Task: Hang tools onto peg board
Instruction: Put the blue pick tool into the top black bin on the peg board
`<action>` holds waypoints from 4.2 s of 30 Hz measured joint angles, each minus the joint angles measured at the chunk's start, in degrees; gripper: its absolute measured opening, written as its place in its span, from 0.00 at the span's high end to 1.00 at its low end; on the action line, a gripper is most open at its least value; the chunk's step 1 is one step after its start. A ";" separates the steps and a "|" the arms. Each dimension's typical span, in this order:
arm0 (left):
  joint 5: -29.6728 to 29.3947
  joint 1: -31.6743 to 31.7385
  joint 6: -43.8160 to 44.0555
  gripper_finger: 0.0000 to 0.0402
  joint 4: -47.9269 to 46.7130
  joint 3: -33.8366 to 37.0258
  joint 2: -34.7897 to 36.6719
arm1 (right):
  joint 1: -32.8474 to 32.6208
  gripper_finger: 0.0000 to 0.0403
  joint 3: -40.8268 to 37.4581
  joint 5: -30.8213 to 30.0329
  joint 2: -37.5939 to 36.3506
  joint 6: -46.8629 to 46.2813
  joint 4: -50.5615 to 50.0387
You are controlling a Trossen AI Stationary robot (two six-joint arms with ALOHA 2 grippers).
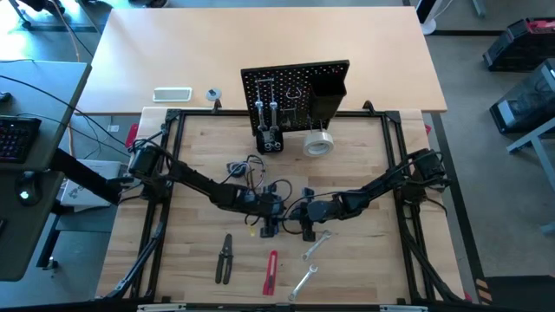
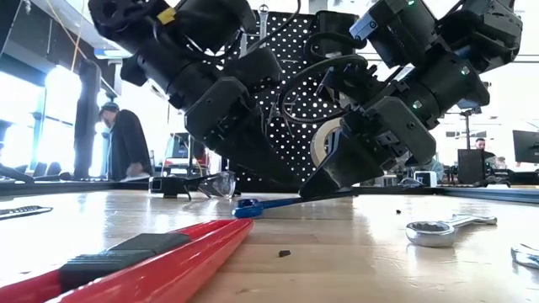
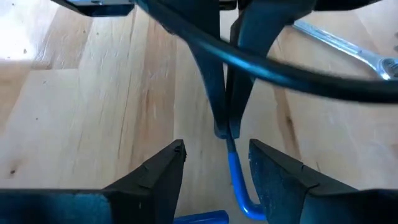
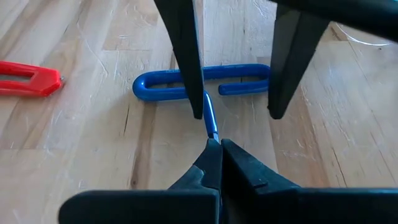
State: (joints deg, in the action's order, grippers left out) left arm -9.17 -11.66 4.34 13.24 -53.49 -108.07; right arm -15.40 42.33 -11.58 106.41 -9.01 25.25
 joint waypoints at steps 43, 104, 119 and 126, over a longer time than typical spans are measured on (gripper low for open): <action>-0.84 1.18 -5.60 0.99 -7.39 -7.57 -8.28 | -0.96 0.96 0.07 -1.54 -5.51 -0.14 -8.83; 0.39 1.38 -13.96 1.00 -21.01 -16.42 -4.37 | -2.25 0.70 0.02 3.06 -9.79 -10.47 -18.53; 1.31 1.53 -14.01 1.00 -21.12 -16.42 -4.37 | -2.27 0.70 0.02 3.05 -9.79 -10.46 -18.55; 1.32 1.51 -14.01 1.00 -21.15 -16.42 -4.37 | -2.27 0.70 0.02 3.04 -9.79 -10.47 -18.55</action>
State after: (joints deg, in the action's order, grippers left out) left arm -7.85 -10.15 -9.67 -7.90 -69.91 -112.44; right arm -17.66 42.35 -8.54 96.62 -19.49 6.70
